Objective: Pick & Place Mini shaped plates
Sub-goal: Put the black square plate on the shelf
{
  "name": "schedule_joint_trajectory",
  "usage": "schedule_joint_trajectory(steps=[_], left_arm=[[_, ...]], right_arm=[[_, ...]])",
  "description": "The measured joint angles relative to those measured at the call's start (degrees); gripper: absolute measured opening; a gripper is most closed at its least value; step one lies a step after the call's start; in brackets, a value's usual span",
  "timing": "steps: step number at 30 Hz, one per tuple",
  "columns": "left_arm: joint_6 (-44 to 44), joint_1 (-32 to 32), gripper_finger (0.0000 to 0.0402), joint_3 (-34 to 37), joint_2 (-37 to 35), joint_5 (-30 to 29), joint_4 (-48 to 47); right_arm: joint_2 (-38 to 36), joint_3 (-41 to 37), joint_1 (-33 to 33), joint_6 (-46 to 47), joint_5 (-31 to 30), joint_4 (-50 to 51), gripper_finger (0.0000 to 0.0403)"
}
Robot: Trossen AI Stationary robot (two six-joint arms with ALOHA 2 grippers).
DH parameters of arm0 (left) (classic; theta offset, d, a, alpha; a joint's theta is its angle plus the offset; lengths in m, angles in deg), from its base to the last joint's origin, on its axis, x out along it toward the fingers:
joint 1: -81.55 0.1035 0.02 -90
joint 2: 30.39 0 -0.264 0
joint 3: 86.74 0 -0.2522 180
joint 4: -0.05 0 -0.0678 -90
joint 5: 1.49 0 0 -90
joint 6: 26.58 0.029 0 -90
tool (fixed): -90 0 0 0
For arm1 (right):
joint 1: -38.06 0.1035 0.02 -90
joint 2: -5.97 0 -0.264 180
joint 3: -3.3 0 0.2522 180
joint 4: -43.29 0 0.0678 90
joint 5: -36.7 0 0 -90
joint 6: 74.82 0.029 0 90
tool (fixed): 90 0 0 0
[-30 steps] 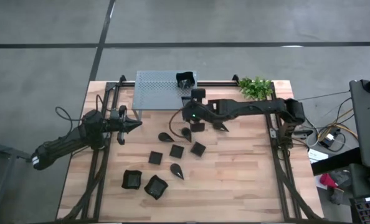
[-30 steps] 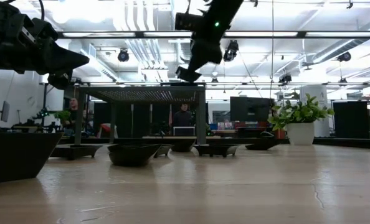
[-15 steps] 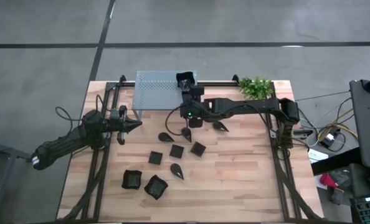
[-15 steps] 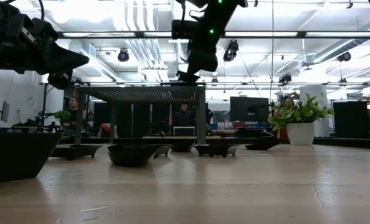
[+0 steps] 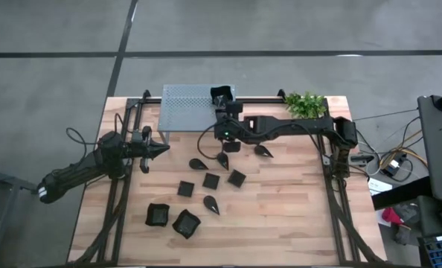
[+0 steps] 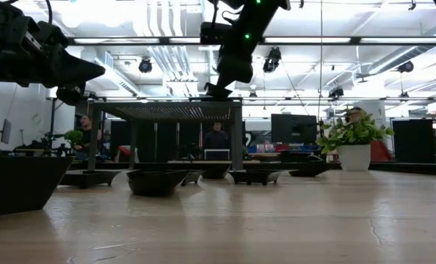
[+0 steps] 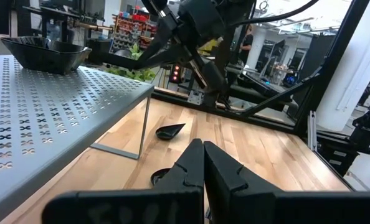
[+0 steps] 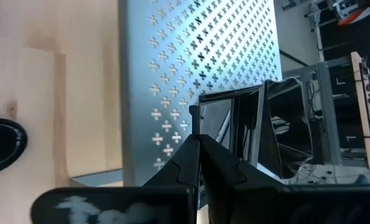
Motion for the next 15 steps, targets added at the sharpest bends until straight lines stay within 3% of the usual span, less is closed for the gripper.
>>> schedule_joint_trajectory(steps=[15], left_arm=[[0.0, 0.0, 0.0003, 0.0, 0.0, 0.0, 0.0]], right_arm=[[0.0, -0.2, -0.2, -1.2, 0.0, -1.1, 0.0009]])
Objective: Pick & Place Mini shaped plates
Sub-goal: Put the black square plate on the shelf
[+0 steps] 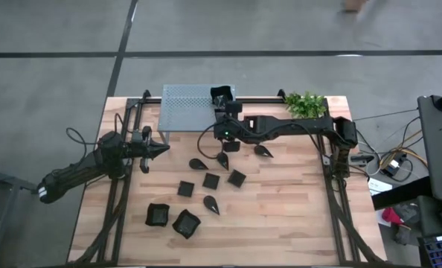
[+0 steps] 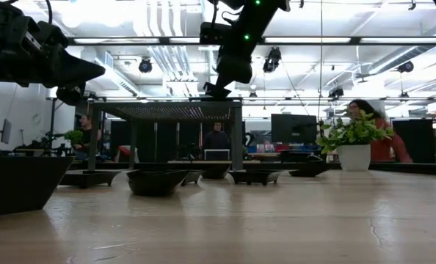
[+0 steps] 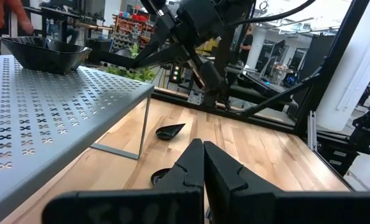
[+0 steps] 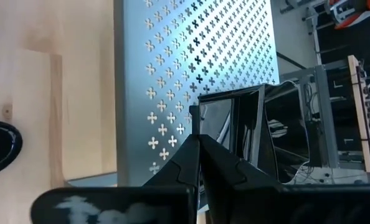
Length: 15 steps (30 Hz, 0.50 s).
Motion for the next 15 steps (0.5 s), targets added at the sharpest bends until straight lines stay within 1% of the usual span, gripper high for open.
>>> schedule_joint_trajectory(steps=[7, 11, 15], left_arm=[[0.0, 0.0, 0.0003, 0.0, 0.0, 0.0, 0.0], [0.0, 0.0, 0.0003, 0.0, 0.0, 0.0, 0.0], [0.0, 0.0, 0.0003, 0.0, 0.0, 0.0, 0.0]], right_arm=[[0.0, 0.0, 0.0, -0.1, 0.1, 0.1, 0.0009], [0.0, 0.0, 0.2, 0.8, 2.1, 0.2, 0.0009], [0.0, -0.4, 0.3, 1.4, 2.3, 0.8, 0.0009]])
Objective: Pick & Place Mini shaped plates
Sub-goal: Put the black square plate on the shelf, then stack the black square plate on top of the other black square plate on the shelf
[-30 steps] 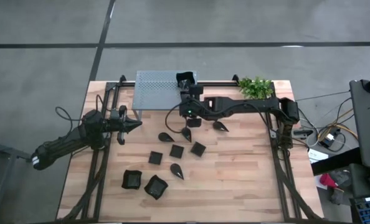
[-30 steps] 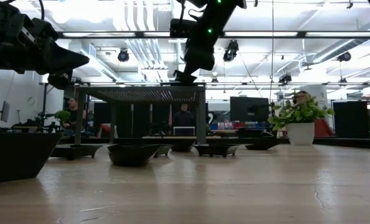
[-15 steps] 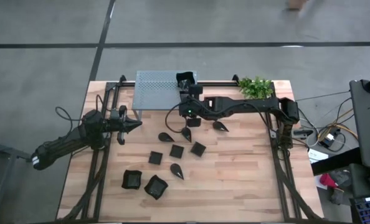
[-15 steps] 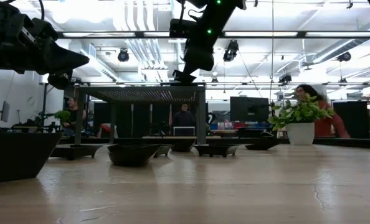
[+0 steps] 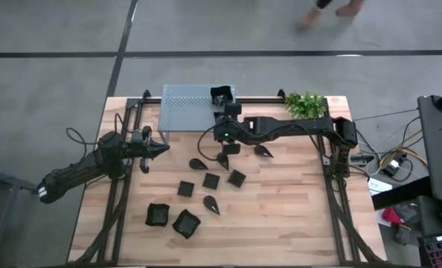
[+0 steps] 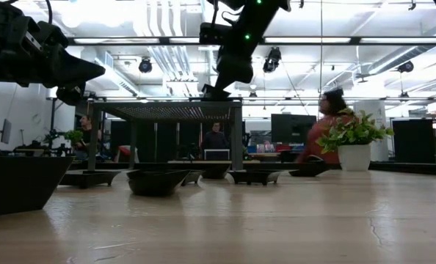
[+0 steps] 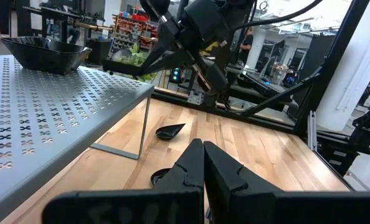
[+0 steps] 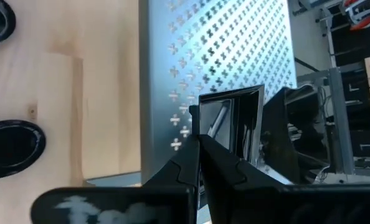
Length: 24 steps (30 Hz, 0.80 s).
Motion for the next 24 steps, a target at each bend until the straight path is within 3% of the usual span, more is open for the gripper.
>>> schedule_joint_trajectory(steps=[9, 24], left_arm=[[0.0, 0.0, 0.0003, 0.0, 0.0, 0.0, 0.0], [0.0, 0.0, 0.0003, 0.0, 0.0, 0.0, 0.0]], right_arm=[[0.0, 0.0, -0.2, 0.1, 0.0, 1.0, 0.0011], [-0.1, 0.0, 0.2, 0.0, -0.7, 0.6, 0.0058]])
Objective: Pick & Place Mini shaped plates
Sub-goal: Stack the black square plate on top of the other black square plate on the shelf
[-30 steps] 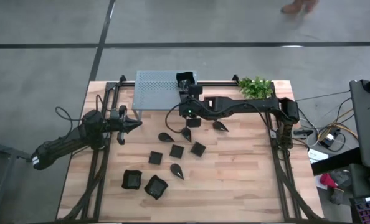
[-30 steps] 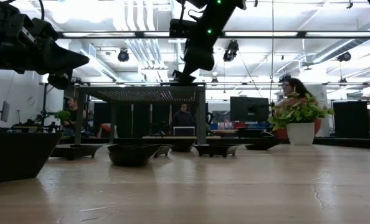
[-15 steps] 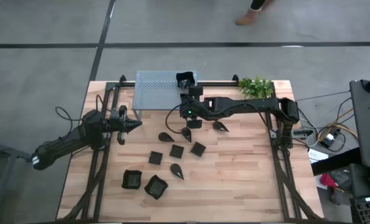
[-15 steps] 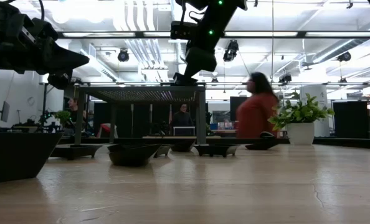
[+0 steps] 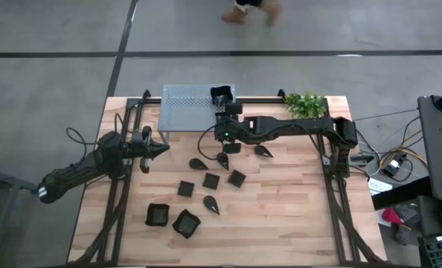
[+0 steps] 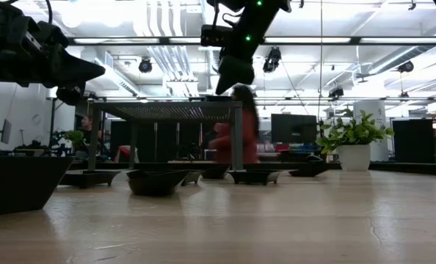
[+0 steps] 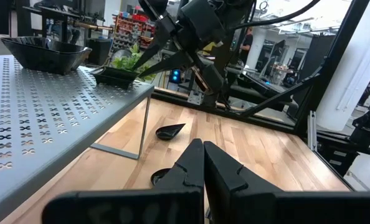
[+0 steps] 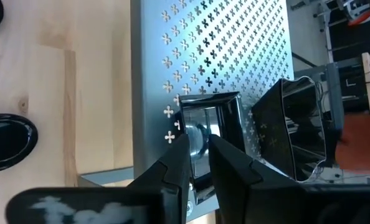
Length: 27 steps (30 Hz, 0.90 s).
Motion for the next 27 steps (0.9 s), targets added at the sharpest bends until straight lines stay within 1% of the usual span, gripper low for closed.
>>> schedule_joint_trajectory(steps=[5, 10, 19, 24, 27], left_arm=[[0.0, 0.0, 0.0003, 0.0, 0.0, 0.0, 0.0], [0.0, 0.0, 0.0003, 0.0, 0.0, 0.0, 0.0], [0.0, 0.0, 0.0003, 0.0, 0.0, 0.0, 0.0], [0.0, 0.0, 0.0003, 0.0, 0.0, 0.0, 0.0], [0.0, 0.0, 0.0003, 0.0, 0.0, 0.0, 0.0]], right_arm=[[-0.6, 0.0, 2.3, 1.0, -0.1, 0.3, 0.0059], [-0.6, 0.0, 5.3, 5.0, 3.1, 1.6, 0.0059], [-0.6, 0.0, 11.3, 15.5, 11.1, 7.2, 0.0059], [-0.4, -0.7, 14.7, 23.9, 19.4, 7.8, 0.0059], [0.5, -1.3, 16.6, 28.2, 20.4, 7.7, 0.0059]])
